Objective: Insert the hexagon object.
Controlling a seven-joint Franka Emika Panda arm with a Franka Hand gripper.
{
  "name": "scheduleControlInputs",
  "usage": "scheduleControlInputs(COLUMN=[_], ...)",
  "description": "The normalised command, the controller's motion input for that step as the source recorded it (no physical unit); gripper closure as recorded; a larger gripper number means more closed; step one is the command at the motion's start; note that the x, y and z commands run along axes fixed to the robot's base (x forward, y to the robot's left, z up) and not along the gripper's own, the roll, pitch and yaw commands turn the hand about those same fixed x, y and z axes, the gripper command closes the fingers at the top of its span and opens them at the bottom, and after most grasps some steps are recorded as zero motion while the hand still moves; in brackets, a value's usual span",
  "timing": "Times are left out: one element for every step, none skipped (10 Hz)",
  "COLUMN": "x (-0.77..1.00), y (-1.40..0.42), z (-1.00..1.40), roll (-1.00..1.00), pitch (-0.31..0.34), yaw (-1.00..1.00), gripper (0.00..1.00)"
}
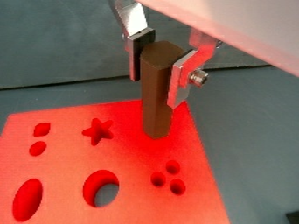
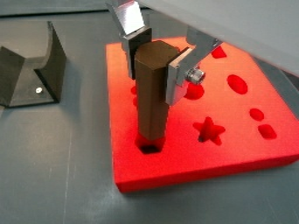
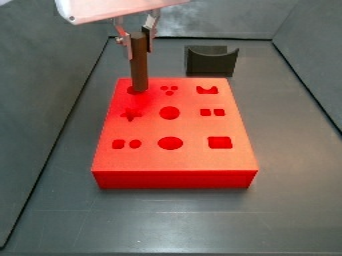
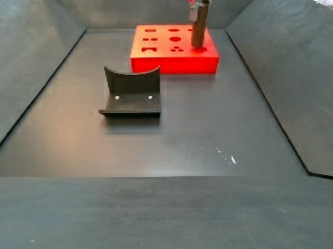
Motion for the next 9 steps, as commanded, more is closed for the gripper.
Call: scheduleControlInputs(x=[-0.23, -0.17, 0.0, 0.0, 0.0, 0.0, -0.01, -0.08, -0.01], y=[0.04, 0.0, 0.0, 0.0, 0.0, 0.0, 0.0, 0.0, 0.03], z=[0.0, 0.0, -0.02, -0.07, 0.0, 0.0, 0.07, 0.06, 0.0], roll=[0.06, 0.01, 0.0, 0.0, 0.03, 0.0, 0.0, -0.01, -0.09], pitch=[0.114, 0.036, 0.0, 0.004, 0.01, 0.0, -0.021, -0.056, -0.074], yaw=[-0.45, -0.41, -0.06, -0.27, -0.32, -0.26, -0.3, -0.34, -0.17], gripper=[1.0, 1.0, 1.0, 1.0, 1.0, 1.0, 1.0, 1.0, 1.0])
